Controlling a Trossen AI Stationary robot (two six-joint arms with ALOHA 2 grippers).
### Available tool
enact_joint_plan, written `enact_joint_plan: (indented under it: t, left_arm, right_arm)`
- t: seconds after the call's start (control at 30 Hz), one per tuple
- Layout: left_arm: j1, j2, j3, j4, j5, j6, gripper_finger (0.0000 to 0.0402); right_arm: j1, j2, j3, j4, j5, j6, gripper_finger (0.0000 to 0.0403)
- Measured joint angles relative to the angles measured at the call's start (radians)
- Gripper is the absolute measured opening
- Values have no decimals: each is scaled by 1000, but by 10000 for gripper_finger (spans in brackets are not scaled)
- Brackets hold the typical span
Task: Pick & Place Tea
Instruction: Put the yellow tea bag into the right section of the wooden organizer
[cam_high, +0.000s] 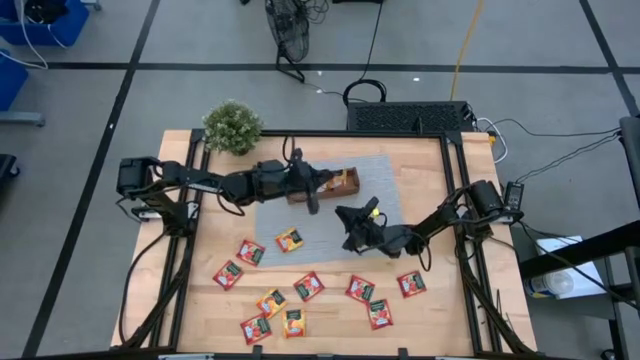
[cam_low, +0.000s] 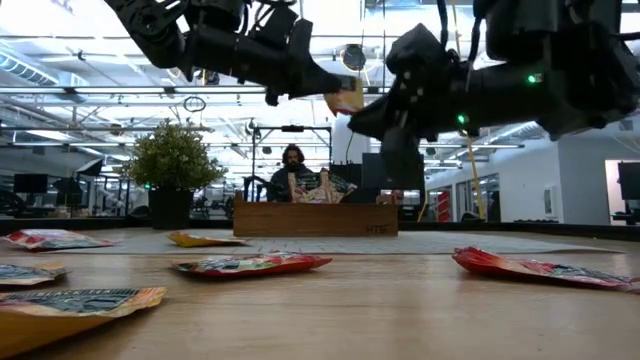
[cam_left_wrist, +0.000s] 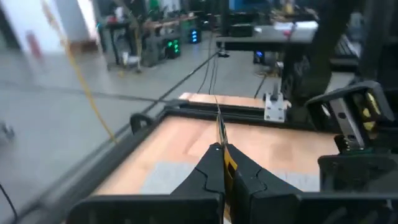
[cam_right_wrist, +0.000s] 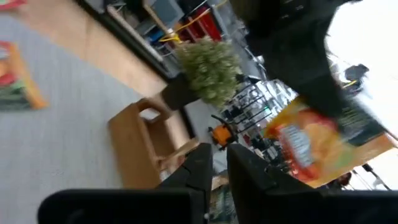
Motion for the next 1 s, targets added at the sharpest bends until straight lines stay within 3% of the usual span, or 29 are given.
enact_joint_plan:
  t: [0.2, 0.4, 0.6, 1.0]
  left_arm:
    - [12, 10, -5, -46, 88, 244, 1]
    - [76, 114, -5, 39, 276, 254, 1]
    - [130, 261, 3, 211, 278, 244, 1]
    - [162, 448, 134, 206, 278, 347, 1]
  right_arm:
    - [24, -22, 0, 6, 147, -101, 15]
    - [51, -120, -36, 3, 192, -91, 3]
    - [59, -230, -106, 9, 192, -35, 6]
    - [58, -364, -231, 7, 189, 45, 6]
